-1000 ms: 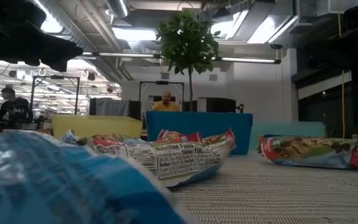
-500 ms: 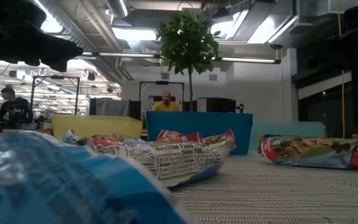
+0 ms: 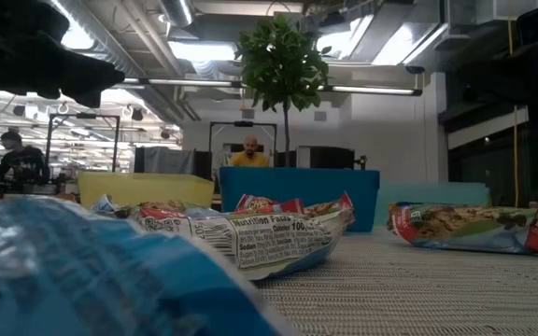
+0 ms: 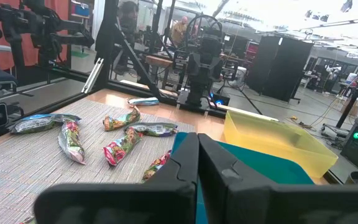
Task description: Pick and place Granola Bars by type
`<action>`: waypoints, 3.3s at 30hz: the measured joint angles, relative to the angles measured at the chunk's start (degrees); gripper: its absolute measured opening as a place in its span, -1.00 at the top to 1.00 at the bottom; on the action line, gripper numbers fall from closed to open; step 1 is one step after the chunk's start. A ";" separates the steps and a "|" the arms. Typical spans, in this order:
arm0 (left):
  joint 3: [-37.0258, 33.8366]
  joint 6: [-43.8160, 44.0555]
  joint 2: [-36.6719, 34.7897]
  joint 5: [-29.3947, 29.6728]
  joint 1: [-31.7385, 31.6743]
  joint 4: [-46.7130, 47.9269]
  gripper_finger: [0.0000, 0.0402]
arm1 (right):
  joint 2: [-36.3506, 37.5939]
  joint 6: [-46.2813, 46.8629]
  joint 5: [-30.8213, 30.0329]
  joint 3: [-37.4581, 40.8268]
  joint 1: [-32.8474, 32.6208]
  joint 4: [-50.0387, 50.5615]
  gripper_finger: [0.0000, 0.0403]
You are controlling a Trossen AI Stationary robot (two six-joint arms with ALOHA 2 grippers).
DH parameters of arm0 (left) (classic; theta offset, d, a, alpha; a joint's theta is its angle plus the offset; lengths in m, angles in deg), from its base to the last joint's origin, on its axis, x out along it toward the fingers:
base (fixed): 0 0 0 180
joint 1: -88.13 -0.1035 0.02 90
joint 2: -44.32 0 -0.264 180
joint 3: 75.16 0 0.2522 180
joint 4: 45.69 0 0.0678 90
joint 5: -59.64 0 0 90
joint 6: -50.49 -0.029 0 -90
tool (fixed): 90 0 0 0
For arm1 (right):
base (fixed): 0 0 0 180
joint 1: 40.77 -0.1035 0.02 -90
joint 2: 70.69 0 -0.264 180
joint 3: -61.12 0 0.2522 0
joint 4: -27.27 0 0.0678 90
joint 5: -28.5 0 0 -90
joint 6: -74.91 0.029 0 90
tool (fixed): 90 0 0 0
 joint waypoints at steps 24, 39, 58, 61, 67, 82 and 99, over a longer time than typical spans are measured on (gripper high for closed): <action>0.00 -0.04 0.02 3.45 0.00 -1.79 0.48 | -0.02 -0.61 -0.01 0.01 0.02 -0.02 0.95; 0.00 1.72 0.00 2.56 0.00 -1.79 0.45 | -0.02 3.39 0.00 0.02 0.02 -1.82 0.95; 1.14 -10.11 0.04 16.92 0.00 -6.82 0.43 | -8.36 17.12 -7.54 -10.42 -0.45 -5.43 0.45; 1.79 -8.50 0.02 16.92 0.00 -6.78 0.40 | -15.64 16.51 -7.45 -16.07 -1.05 -2.49 0.33; 1.96 -9.73 0.02 16.94 0.00 -6.51 0.34 | -31.32 15.02 -8.05 -29.86 -1.40 9.62 0.18; 1.98 -7.50 0.02 16.05 0.00 -6.49 0.31 | -50.85 6.63 -4.66 -51.39 -1.92 30.69 -0.10; 2.03 -7.51 0.02 16.47 0.00 -6.49 0.33 | -64.97 10.90 -8.25 -51.39 -1.88 31.35 -0.10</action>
